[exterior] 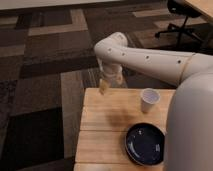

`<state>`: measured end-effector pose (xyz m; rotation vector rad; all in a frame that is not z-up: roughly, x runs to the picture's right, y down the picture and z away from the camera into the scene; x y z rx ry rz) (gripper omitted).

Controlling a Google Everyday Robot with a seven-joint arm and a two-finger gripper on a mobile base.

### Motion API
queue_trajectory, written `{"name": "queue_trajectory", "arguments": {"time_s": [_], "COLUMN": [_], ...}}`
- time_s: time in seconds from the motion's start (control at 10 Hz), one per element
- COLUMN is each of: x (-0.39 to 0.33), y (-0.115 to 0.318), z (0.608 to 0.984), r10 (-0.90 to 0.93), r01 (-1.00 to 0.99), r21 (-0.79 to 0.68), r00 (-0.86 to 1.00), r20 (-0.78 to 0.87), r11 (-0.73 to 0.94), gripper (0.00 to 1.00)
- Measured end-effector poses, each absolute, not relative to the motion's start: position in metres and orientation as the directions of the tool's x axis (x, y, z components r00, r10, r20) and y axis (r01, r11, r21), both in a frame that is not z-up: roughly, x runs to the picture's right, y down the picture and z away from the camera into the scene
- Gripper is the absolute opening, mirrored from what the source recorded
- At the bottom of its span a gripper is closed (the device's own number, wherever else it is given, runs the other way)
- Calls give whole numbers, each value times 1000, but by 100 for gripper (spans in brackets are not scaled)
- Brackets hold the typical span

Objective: Move the arm in a circular motion

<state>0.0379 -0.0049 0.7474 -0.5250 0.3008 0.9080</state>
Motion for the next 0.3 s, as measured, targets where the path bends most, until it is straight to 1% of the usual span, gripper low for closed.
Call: {"name": "queue_trajectory", "arguments": {"time_s": [0.3], "x": [36], "y": [-5], "z": [748], "r10": [666], "r01": [-809], "r21": [-304], "r00": [588], "r20": [-459], "r11": [503], "gripper": [65]}}
